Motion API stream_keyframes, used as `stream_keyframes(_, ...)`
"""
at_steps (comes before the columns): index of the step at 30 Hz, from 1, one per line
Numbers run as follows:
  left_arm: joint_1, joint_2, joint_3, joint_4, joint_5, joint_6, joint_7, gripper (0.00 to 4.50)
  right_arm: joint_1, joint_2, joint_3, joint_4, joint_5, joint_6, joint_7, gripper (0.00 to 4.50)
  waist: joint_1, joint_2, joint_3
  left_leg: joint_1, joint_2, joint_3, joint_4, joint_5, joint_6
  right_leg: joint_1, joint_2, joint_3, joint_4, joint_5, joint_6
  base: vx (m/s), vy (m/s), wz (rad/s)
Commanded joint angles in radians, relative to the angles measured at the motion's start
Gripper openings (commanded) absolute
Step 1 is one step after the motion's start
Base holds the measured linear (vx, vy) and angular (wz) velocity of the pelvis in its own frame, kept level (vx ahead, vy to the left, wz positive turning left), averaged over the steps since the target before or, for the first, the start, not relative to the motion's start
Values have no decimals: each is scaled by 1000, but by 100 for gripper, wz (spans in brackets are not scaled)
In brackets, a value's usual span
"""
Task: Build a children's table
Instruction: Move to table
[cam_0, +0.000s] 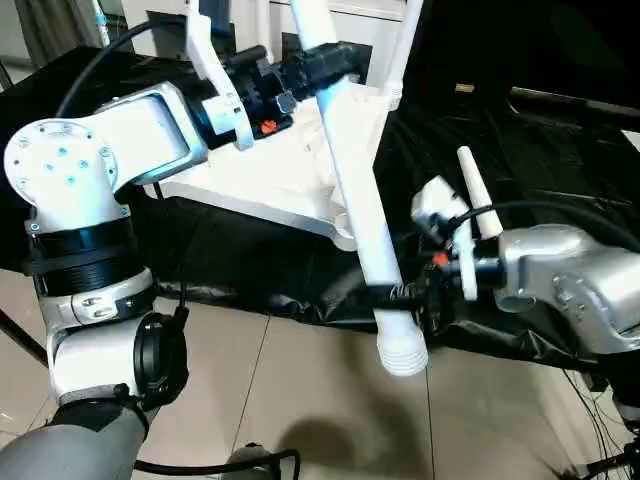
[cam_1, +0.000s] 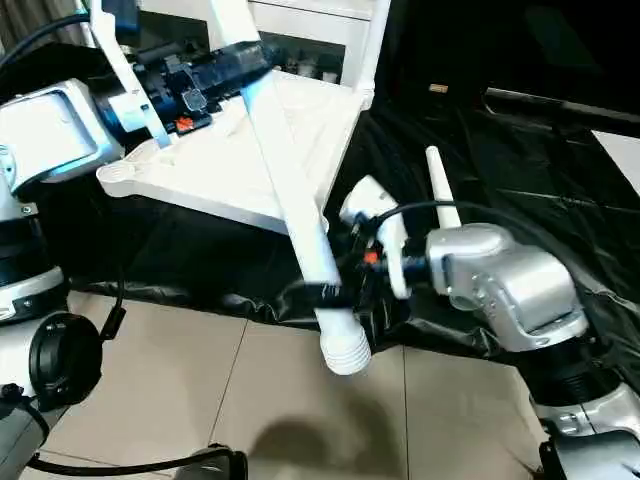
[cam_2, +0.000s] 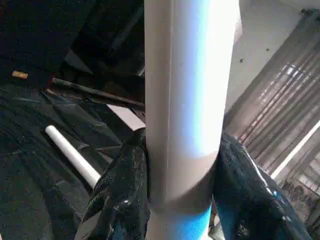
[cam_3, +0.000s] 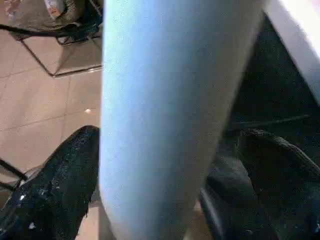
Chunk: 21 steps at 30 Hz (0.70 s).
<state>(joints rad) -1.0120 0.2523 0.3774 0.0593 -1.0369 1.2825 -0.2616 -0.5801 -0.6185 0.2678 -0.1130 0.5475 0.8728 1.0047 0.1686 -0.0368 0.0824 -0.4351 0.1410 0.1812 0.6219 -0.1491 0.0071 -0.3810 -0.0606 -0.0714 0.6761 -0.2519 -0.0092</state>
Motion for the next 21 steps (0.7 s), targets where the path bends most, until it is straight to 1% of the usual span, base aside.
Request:
stream_keyframes(1,5,0,-16,-26,-7,3,-21,150,8,-7,5,1,1,20,11,450,-1,-4,-85,50,99,-46,-69,-158,-51,37,-118,66,-94,-51,-177,0,0,0)
stream_keyframes(2,7,3,-19,-28,-7,1,-25,150,11,-7,9,3,4,25,15,450,-2,-4,-84,49,98,-46,-69,-156,-50,38,-118,66,-94,-52,-178,0,0,0)
stream_keyframes(3,7,5,-22,-28,-6,0,-28,150,13,-7,12,4,3,26,17,433,-2,-4,-84,48,99,-47,-70,-156,-51,38,-118,66,-94,-53,-178,0,0,0)
stream_keyframes(5,8,9,-25,-28,-5,-3,-33,150,15,-7,15,7,-1,31,21,433,-1,-2,-85,50,100,-47,-70,-162,-56,37,-119,66,-93,-54,-177,0,0,0)
stream_keyframes(7,8,13,-27,-27,-5,-7,-38,150,22,-9,19,9,0,39,27,413,-1,-3,-84,48,99,-47,-70,-161,-56,38,-119,66,-94,-53,-176,0,0,0)
stream_keyframes(8,8,15,-27,-25,-5,-8,-40,150,26,-12,22,9,1,40,29,396,-1,-1,-85,49,99,-47,-70,-165,-58,38,-118,66,-94,-58,-174,0,0,0)
stream_keyframes(9,7,16,-28,-24,-6,-9,-41,150,27,-13,24,10,0,40,31,396,-1,-1,-84,49,100,-47,-71,-167,-59,38,-119,66,-95,-60,-172,0,0,0)
stream_keyframes(10,7,18,-29,-22,-6,-11,-43,150,31,-14,27,12,-1,40,32,386,0,-1,-85,50,100,-47,-70,-165,-59,37,-119,67,-94,-55,-173,0,0,0)
stream_keyframes(11,6,19,-29,-20,-5,-12,-44,150,33,-15,29,13,-1,41,34,378,-1,-2,-85,48,99,-47,-71,-159,-58,38,-118,66,-92,-44,-174,0,0,0)
stream_keyframes(12,6,19,-29,-20,-5,-12,-44,150,33,-15,29,13,-1,41,34,369,-1,-2,-85,50,100,-48,-71,-160,-58,38,-117,65,-92,-43,-175,0,0,0)
stream_keyframes(14,5,22,-32,-17,-3,-14,-51,150,39,-14,28,17,-2,43,34,356,-1,-2,-85,49,98,-46,-70,-160,-57,38,-119,66,-93,-44,-178,0,0,0)
stream_keyframes(15,6,24,-33,-17,-2,-15,-54,150,41,-14,28,17,-3,44,34,335,-1,-2,-85,49,98,-47,-69,-155,-56,39,-119,66,-93,-40,-179,0,0,0)
stream_keyframes(16,6,26,-35,-17,-1,-17,-58,150,44,-14,28,18,-2,46,35,326,0,1,-86,49,98,-47,-68,-153,-55,39,-119,66,-92,-37,-180,0,0,0)
stream_keyframes(17,6,26,-35,-17,-1,-17,-58,150,45,-14,28,18,-2,46,35,326,-1,0,-86,49,99,-47,-69,-154,-55,38,-118,66,-92,-36,-179,0,0,0)
stream_keyframes(18,6,27,-36,-17,-2,-17,-59,150,47,-13,27,18,-2,47,36,314,0,0,-86,50,100,-47,-69,-155,-56,38,-118,66,-91,-32,-181,0,0,0)
stream_keyframes(19,7,28,-38,-17,-1,-18,-60,150,49,-13,26,18,-2,48,38,314,0,0,-87,49,100,-47,-69,-153,-56,39,-118,65,-90,-27,-182,0,0,0)
stream_keyframes(20,7,29,-38,-17,-2,-19,-62,150,51,-14,25,19,-3,49,38,305,-1,-1,-87,50,100,-48,-69,-157,-57,39,-118,65,-90,-29,-183,0,0,0)
stream_keyframes(21,7,30,-40,-17,-2,-20,-63,150,53,-13,24,19,-4,50,39,296,-1,1,-87,50,99,-47,-69,-157,-57,38,-117,65,-90,-29,-183,0,0,0)
